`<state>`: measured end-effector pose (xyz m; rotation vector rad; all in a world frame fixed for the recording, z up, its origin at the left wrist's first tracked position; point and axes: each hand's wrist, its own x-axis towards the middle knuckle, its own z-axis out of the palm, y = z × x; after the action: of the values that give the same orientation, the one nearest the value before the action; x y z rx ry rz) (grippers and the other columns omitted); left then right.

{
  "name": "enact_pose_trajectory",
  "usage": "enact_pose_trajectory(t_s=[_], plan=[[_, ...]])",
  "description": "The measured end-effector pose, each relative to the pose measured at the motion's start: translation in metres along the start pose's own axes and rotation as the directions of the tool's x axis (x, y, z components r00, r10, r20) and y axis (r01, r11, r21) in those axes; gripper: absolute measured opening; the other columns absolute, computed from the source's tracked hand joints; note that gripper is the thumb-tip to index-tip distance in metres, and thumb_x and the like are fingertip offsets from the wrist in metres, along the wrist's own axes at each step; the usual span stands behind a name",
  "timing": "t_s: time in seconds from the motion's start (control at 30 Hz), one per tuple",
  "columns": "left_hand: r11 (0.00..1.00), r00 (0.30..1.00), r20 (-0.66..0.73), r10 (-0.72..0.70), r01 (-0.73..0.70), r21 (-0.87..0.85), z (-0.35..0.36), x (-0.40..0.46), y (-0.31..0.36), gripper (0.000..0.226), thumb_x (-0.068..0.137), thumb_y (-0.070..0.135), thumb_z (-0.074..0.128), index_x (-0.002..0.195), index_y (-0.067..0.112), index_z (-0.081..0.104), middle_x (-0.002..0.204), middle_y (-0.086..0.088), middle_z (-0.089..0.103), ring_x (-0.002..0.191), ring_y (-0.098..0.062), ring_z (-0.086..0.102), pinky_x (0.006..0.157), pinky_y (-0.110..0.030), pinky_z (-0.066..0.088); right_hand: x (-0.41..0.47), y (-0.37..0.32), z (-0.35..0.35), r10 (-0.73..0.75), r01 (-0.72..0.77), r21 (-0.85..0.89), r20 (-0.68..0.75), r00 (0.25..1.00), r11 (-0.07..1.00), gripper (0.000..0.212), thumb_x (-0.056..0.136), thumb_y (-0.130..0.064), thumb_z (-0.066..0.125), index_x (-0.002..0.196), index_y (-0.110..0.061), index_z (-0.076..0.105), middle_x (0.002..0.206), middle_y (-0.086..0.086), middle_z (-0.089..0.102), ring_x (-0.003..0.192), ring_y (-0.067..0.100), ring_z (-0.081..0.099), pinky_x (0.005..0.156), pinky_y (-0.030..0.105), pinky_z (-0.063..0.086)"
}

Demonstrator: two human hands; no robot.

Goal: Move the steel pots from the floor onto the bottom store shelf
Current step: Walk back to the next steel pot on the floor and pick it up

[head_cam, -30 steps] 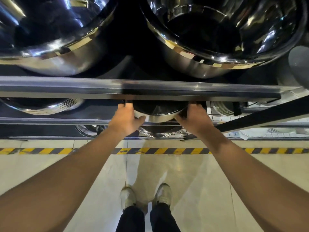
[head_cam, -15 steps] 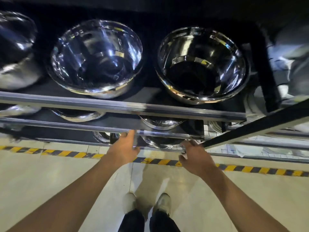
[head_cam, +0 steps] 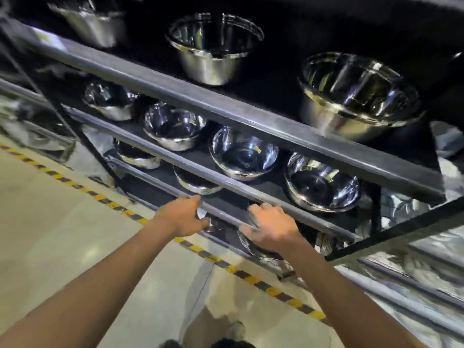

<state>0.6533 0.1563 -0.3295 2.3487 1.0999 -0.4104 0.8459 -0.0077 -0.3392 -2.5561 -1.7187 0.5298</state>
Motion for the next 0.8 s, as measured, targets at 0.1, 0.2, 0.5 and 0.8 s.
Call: enact_pose_trajectory(t_s=[0.1, 0.2, 0.5, 0.8], plan=[[0.999, 0.991, -0.130, -0.042, 0.042, 0.001, -0.028, -0.038, -0.038, 0.066, 0.080, 0.068, 0.052, 0.132, 0.027, 0.048, 0.128, -0.004, 0.052, 0.106, -0.026, 0.062, 0.092, -0.046, 0.051, 0.006, -0.050, -0.028, -0.157, 0.150, -0.089, -0.071, 0.985, 0.985, 0.064, 0.086, -0.071, 0.043, 0.128, -0.024, 0.051, 0.119, 0.004, 0.059, 0.113, 0.031, 0.055, 0.086, 0.045, 0.052], [0.990, 0.964, -0.228, -0.138, 0.138, -0.014, -0.045, -0.082, -0.085, 0.066, 0.082, 0.067, 0.053, 0.134, 0.027, 0.048, 0.124, -0.005, 0.052, 0.105, -0.028, 0.062, 0.088, -0.044, 0.052, 0.011, -0.106, -0.043, -0.272, 0.256, -0.142, -0.106, 0.957, 0.956, 0.061, 0.086, -0.071, 0.042, 0.123, -0.023, 0.054, 0.113, 0.003, 0.061, 0.108, 0.029, 0.057, 0.080, 0.042, 0.053], [0.852, 0.804, -0.287, -0.520, 0.511, -0.114, -0.025, -0.247, -0.263, 0.068, 0.085, 0.067, 0.049, 0.140, 0.028, 0.043, 0.132, -0.006, 0.053, 0.116, -0.032, 0.058, 0.095, -0.045, 0.046, 0.025, -0.319, -0.024, -0.551, 0.538, -0.282, 0.038, 0.834, 0.795, 0.071, 0.083, -0.078, 0.036, 0.129, -0.025, 0.050, 0.119, 0.005, 0.058, 0.112, 0.035, 0.052, 0.083, 0.045, 0.047], [0.610, 0.575, -0.201, -0.793, 0.750, -0.258, 0.042, -0.393, -0.398, 0.064, 0.087, 0.062, 0.052, 0.139, 0.025, 0.046, 0.129, -0.007, 0.056, 0.112, -0.032, 0.061, 0.087, -0.041, 0.048, -0.003, -0.516, 0.060, -0.762, 0.795, -0.189, 0.228, 0.606, 0.576, 0.068, 0.085, -0.070, 0.044, 0.139, -0.027, 0.046, 0.127, 0.005, 0.056, 0.120, 0.032, 0.049, 0.087, 0.041, 0.048]])
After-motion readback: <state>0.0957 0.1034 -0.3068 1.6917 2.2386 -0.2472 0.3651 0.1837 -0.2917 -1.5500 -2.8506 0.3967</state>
